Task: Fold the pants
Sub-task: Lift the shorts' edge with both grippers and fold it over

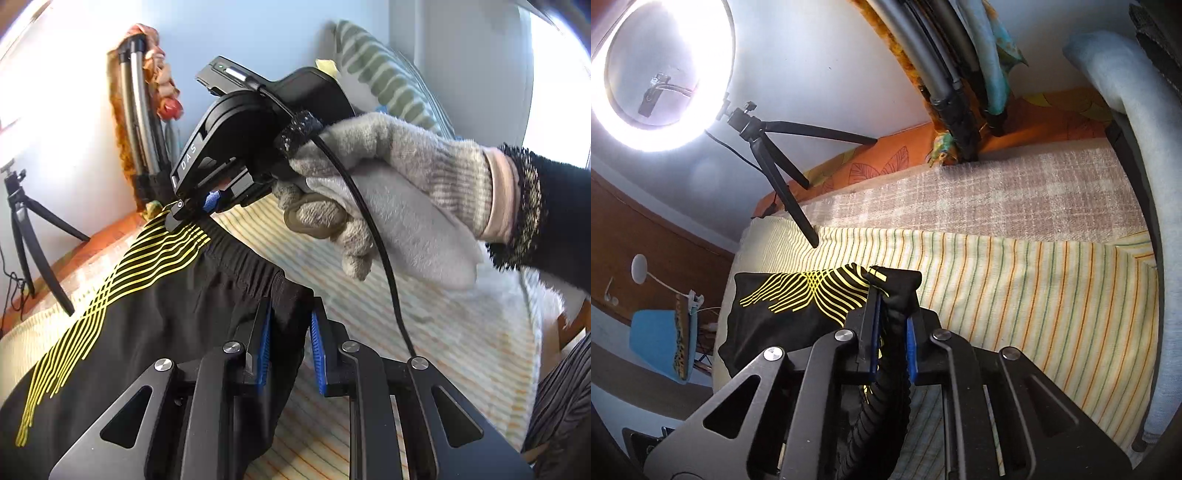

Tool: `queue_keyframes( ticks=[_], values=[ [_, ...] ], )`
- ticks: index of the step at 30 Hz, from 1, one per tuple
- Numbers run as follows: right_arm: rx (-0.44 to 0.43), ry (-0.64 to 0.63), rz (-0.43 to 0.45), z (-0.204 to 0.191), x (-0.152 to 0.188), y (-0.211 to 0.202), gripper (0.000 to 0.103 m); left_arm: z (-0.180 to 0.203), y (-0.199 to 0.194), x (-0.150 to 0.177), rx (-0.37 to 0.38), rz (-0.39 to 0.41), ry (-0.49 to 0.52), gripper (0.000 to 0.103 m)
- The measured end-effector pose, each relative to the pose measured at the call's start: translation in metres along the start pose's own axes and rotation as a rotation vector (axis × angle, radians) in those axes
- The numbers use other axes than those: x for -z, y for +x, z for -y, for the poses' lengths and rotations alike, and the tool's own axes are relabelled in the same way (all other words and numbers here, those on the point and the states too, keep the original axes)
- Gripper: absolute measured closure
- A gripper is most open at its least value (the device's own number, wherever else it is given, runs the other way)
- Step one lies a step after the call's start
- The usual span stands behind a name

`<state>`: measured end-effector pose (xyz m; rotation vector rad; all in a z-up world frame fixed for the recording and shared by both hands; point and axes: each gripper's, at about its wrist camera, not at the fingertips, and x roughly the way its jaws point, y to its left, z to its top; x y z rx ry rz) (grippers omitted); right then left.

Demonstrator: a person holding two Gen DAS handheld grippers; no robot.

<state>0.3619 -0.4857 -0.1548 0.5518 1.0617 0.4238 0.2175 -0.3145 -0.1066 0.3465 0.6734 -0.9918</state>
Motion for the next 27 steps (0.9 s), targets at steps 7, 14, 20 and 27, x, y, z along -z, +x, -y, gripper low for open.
queue_keyframes(
  ticks=[7, 14, 20, 27],
  values=[
    [0.034, -0.057, 0.023, -0.039, -0.009, -0.012, 0.092, -0.016, -0.034, 0.0, -0.011, 0.076, -0.075, 0.086],
    [0.115, -0.101, 0.017, -0.059, -0.009, -0.008, 0.092, -0.027, -0.037, 0.008, -0.01, 0.063, -0.103, 0.086],
    [0.087, 0.036, -0.02, -0.005, 0.014, -0.001, 0.092, -0.009, -0.016, 0.009, 0.025, 0.002, -0.022, 0.086],
    [0.113, 0.075, -0.031, 0.025, 0.036, 0.012, 0.072, -0.005, 0.002, 0.011, 0.034, -0.032, -0.013, 0.086]
  ],
)
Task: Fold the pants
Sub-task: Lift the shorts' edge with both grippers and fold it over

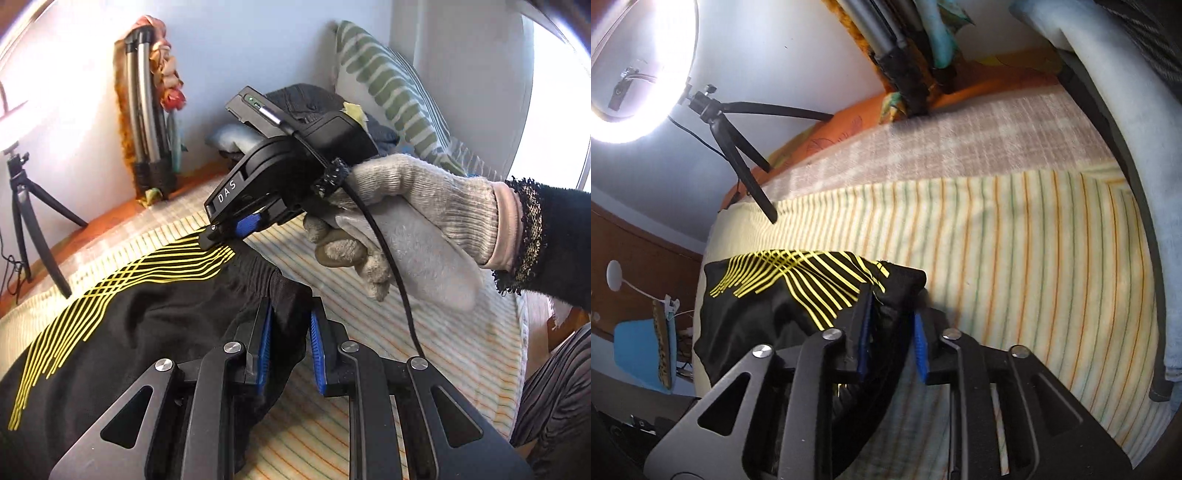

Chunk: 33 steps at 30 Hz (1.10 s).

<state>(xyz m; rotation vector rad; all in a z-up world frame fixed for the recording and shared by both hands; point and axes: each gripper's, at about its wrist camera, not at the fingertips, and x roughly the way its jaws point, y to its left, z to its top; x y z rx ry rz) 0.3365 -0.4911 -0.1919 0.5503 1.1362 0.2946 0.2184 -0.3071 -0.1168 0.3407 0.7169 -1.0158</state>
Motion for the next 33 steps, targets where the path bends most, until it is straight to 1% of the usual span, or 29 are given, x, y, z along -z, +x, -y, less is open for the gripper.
queue_keyframes(
  ticks=[2, 4, 5, 6, 8, 9, 12, 17, 20, 22, 23, 24, 25, 26, 28, 31, 33],
  values=[
    [-0.022, 0.02, 0.008, 0.007, 0.004, -0.002, 0.067, 0.0, 0.002, 0.0, -0.003, -0.002, 0.002, 0.086],
    [-0.082, 0.091, 0.012, 0.019, 0.009, -0.008, 0.064, -0.003, -0.001, -0.001, 0.011, 0.009, -0.035, 0.086],
    [-0.116, 0.126, 0.013, 0.023, 0.012, -0.011, 0.058, -0.006, -0.002, -0.001, 0.016, 0.016, -0.058, 0.086],
    [-0.143, 0.149, 0.015, 0.028, 0.015, -0.014, 0.054, -0.01, -0.005, -0.001, 0.021, 0.024, -0.08, 0.086],
    [-0.19, 0.188, 0.005, 0.035, 0.022, -0.017, 0.054, -0.015, -0.011, -0.003, 0.021, 0.048, -0.101, 0.086],
    [-0.232, 0.223, -0.014, 0.04, 0.025, -0.016, 0.054, -0.017, -0.015, -0.003, 0.017, 0.059, -0.109, 0.086],
    [-0.322, 0.305, -0.053, 0.047, 0.029, -0.006, 0.053, -0.019, -0.021, -0.006, 0.011, 0.069, -0.111, 0.086],
    [-0.375, 0.331, -0.06, 0.041, 0.026, 0.007, 0.053, -0.014, -0.023, -0.006, -0.007, 0.064, -0.081, 0.086],
    [-0.387, 0.354, -0.057, 0.038, 0.026, 0.014, 0.052, -0.017, -0.024, -0.007, 0.009, 0.075, -0.107, 0.086],
    [-0.346, 0.338, -0.018, 0.033, 0.024, 0.014, 0.052, -0.015, -0.022, -0.006, 0.009, 0.068, -0.102, 0.086],
    [-0.33, 0.324, -0.006, 0.03, 0.021, 0.013, 0.053, -0.014, -0.022, -0.005, 0.011, 0.068, -0.1, 0.086],
    [-0.327, 0.318, 0.012, 0.028, 0.019, 0.012, 0.063, -0.012, -0.022, -0.004, 0.008, 0.068, -0.091, 0.086],
    [-0.346, 0.314, 0.026, 0.025, 0.018, 0.011, 0.073, -0.01, -0.023, -0.003, 0.004, 0.068, -0.084, 0.086],
    [-0.348, 0.308, 0.028, 0.024, 0.017, 0.009, 0.091, -0.009, -0.024, -0.002, 0.0, 0.069, -0.081, 0.086],
    [-0.324, 0.275, 0.054, 0.017, 0.015, 0.003, 0.091, -0.01, -0.026, 0.0, 0.0, 0.077, -0.094, 0.086],
    [-0.25, 0.189, 0.092, -0.003, 0.011, -0.013, 0.093, -0.011, -0.031, 0.002, 0.007, 0.092, -0.115, 0.086],
    [-0.218, 0.155, 0.103, -0.015, 0.007, -0.022, 0.094, -0.011, -0.038, 0.003, 0.001, 0.113, -0.123, 0.086]
  ],
)
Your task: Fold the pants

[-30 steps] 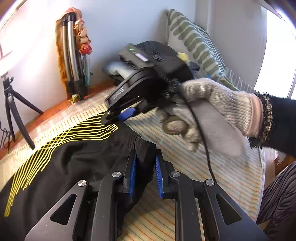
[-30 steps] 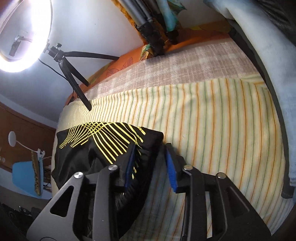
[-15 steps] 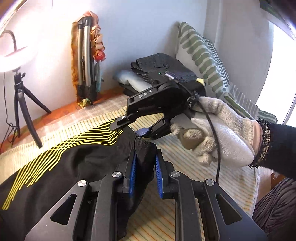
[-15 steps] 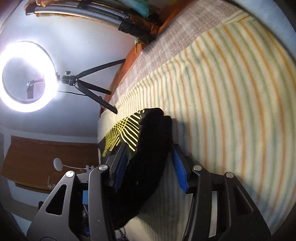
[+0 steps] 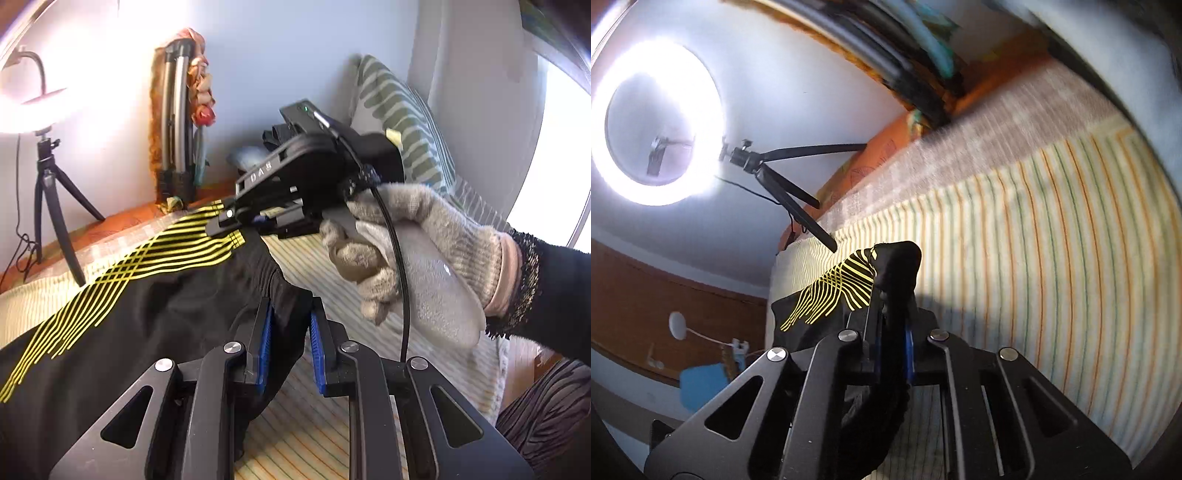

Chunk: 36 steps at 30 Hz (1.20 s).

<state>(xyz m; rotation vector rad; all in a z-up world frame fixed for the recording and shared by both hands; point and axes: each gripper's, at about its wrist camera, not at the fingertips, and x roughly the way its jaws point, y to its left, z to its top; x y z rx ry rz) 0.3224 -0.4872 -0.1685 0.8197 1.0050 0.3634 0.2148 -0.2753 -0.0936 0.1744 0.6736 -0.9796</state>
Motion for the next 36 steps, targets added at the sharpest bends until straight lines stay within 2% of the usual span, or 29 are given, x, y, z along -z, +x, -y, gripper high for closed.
queue_keyframes(
  ticks=[8, 15, 24, 36],
  values=[
    [0.067, -0.135, -0.014, -0.069, -0.007, -0.006, 0.094, -0.011, -0.035, 0.001, -0.025, 0.074, -0.059, 0.086],
    [0.086, -0.226, -0.036, -0.13, -0.002, 0.006, 0.094, -0.038, -0.083, 0.015, -0.075, 0.159, -0.179, 0.086],
    [0.12, -0.341, -0.112, -0.212, 0.024, 0.078, 0.094, -0.091, -0.14, 0.059, -0.167, 0.243, -0.364, 0.086],
    [0.177, -0.451, -0.249, -0.278, 0.073, 0.196, 0.094, -0.147, -0.177, 0.115, -0.289, 0.249, -0.538, 0.086]
  ],
)
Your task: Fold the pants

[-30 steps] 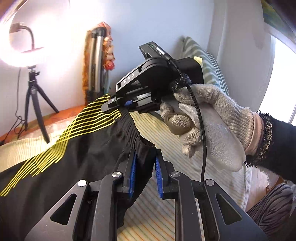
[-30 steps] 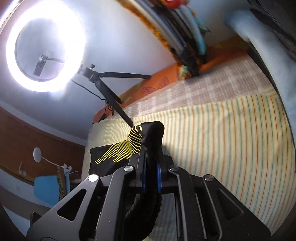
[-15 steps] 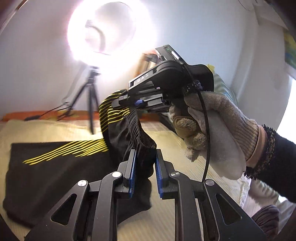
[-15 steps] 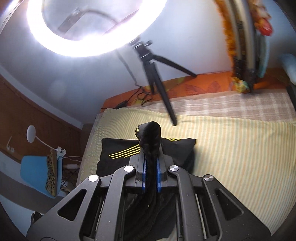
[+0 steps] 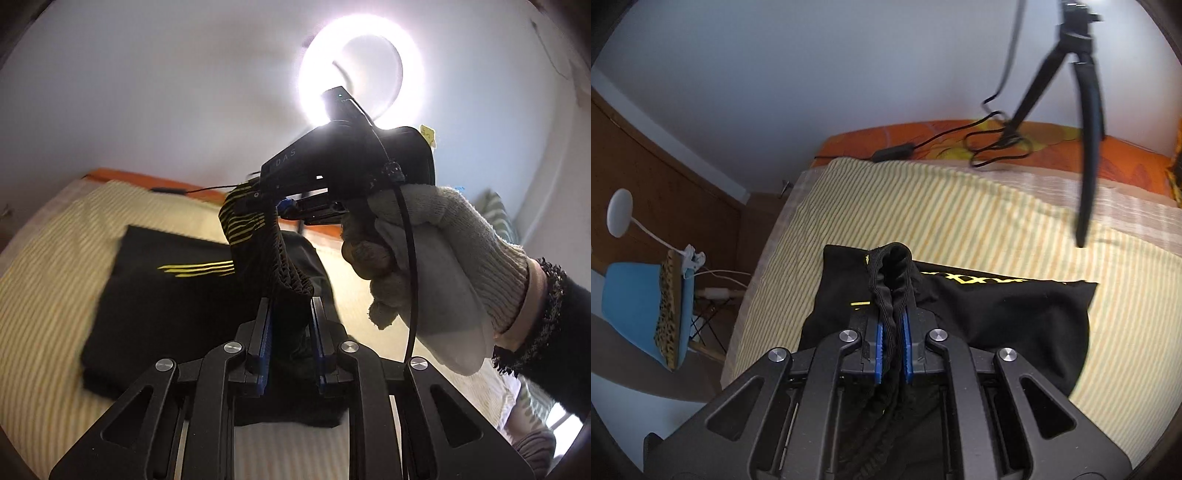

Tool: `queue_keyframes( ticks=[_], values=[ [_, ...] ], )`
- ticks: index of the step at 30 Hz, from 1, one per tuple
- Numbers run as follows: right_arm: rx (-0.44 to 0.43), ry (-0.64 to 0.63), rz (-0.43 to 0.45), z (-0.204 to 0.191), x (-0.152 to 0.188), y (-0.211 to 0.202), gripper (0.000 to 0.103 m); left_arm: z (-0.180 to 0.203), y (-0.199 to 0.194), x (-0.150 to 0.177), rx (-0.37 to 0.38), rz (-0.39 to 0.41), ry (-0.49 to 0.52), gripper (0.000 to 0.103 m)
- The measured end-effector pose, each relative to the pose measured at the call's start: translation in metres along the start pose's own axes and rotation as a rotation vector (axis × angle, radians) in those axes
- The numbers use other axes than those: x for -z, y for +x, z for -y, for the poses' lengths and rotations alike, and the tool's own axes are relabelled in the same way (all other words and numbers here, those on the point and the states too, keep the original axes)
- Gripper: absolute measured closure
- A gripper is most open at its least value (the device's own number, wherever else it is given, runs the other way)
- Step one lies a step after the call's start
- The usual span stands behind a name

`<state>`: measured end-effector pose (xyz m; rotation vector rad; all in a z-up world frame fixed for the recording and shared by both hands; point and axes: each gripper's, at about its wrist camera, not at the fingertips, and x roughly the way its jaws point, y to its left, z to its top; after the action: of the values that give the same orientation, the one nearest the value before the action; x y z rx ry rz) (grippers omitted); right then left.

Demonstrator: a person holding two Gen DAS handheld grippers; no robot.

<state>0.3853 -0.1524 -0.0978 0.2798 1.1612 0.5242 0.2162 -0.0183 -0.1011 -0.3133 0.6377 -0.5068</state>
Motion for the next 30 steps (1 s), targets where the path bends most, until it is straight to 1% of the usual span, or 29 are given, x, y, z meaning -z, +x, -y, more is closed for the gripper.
queue_keyframes(
  ticks=[5, 9, 14, 16, 17, 18, 19, 21, 23, 24, 27, 29, 30],
  values=[
    [0.013, -0.041, -0.051, -0.027, -0.001, 0.038, 0.094, -0.028, -0.007, 0.008, -0.053, -0.002, -0.054, 0.086],
    [0.03, -0.062, -0.094, -0.04, 0.002, 0.068, 0.094, -0.05, -0.01, 0.014, -0.084, -0.027, -0.099, 0.086],
    [0.05, -0.073, -0.119, -0.046, 0.005, 0.089, 0.094, -0.053, -0.016, 0.017, -0.136, -0.059, -0.103, 0.086],
    [0.045, -0.086, -0.125, -0.05, 0.004, 0.092, 0.094, -0.052, -0.015, 0.017, -0.173, -0.076, -0.103, 0.082],
    [0.044, -0.095, -0.131, -0.051, 0.003, 0.093, 0.089, -0.052, -0.016, 0.018, -0.192, -0.082, -0.105, 0.082],
    [0.032, -0.097, -0.133, -0.052, 0.002, 0.092, 0.087, -0.051, -0.02, 0.02, -0.214, -0.087, -0.105, 0.079],
    [0.014, -0.098, -0.13, -0.053, 0.0, 0.089, 0.084, -0.052, -0.02, 0.022, -0.242, -0.095, -0.1, 0.075],
    [-0.047, -0.091, -0.101, -0.053, -0.003, 0.077, 0.066, -0.051, -0.026, 0.021, -0.329, -0.098, -0.081, 0.066],
    [-0.096, -0.09, -0.054, -0.049, -0.007, 0.059, 0.06, -0.05, -0.034, 0.019, -0.388, -0.087, -0.066, 0.066],
    [-0.104, -0.093, -0.037, -0.048, -0.008, 0.053, 0.059, -0.048, -0.038, 0.018, -0.407, -0.078, -0.051, 0.066],
    [-0.111, -0.112, 0.008, -0.036, -0.009, 0.032, 0.059, -0.036, -0.043, 0.013, -0.404, -0.101, 0.001, 0.066],
    [-0.106, -0.132, 0.009, -0.03, -0.007, 0.025, 0.06, -0.028, -0.04, 0.009, -0.369, -0.117, 0.043, 0.066],
    [-0.095, -0.148, 0.004, -0.028, -0.005, 0.024, 0.059, -0.025, -0.035, 0.007, -0.34, -0.144, 0.065, 0.066]
  ],
)
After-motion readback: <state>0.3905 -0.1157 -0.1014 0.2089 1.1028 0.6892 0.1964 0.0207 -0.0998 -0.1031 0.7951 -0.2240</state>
